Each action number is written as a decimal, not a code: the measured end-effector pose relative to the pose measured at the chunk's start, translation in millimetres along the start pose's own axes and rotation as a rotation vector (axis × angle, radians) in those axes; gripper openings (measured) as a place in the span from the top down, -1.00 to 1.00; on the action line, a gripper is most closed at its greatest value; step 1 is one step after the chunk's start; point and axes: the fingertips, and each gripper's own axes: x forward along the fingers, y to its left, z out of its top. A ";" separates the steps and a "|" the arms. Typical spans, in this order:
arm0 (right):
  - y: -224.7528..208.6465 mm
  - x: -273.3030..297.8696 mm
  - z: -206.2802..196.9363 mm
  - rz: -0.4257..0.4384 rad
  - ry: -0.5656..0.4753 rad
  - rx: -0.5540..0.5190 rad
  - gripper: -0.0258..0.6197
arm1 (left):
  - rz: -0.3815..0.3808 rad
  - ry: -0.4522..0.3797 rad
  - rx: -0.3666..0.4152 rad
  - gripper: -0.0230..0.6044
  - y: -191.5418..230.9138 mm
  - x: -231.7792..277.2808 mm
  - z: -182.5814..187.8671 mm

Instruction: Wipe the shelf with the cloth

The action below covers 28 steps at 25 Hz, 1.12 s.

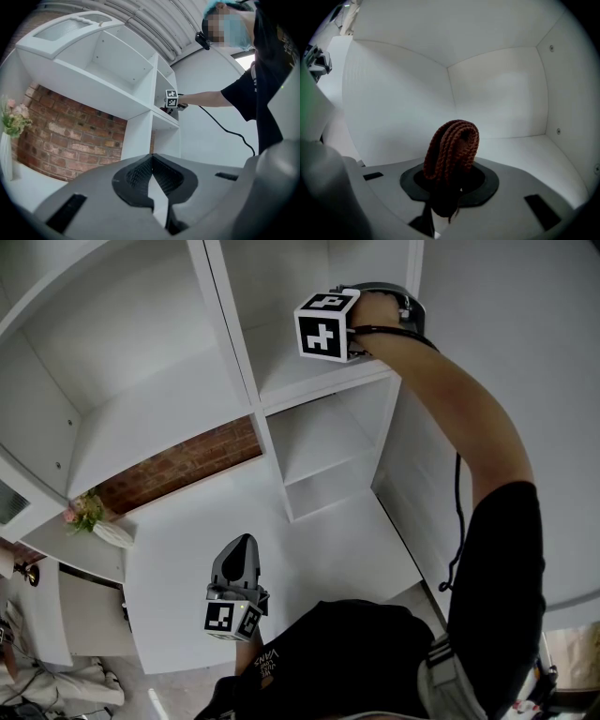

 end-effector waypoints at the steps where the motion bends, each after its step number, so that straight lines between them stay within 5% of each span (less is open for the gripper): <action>1: -1.2 -5.4 5.8 -0.001 -0.044 0.022 0.63 | 0.000 0.000 0.002 0.91 0.6 -0.4 -0.4; 7: 0.3 -63.2 57.0 0.160 -0.475 0.314 0.63 | -0.006 0.003 -0.008 0.91 -0.3 2.1 -1.7; 15: 25.5 -130.7 98.6 0.388 -0.811 0.446 0.63 | -0.018 0.012 -0.002 0.91 -6.8 6.5 -2.9; 22: 61.6 -142.7 114.2 0.504 -0.847 0.428 0.62 | -0.038 0.022 0.002 0.91 -14.0 5.9 -3.9; 28: 67.6 -130.3 107.2 0.438 -0.786 0.360 0.63 | -0.049 0.021 0.002 0.91 -18.3 5.8 -2.7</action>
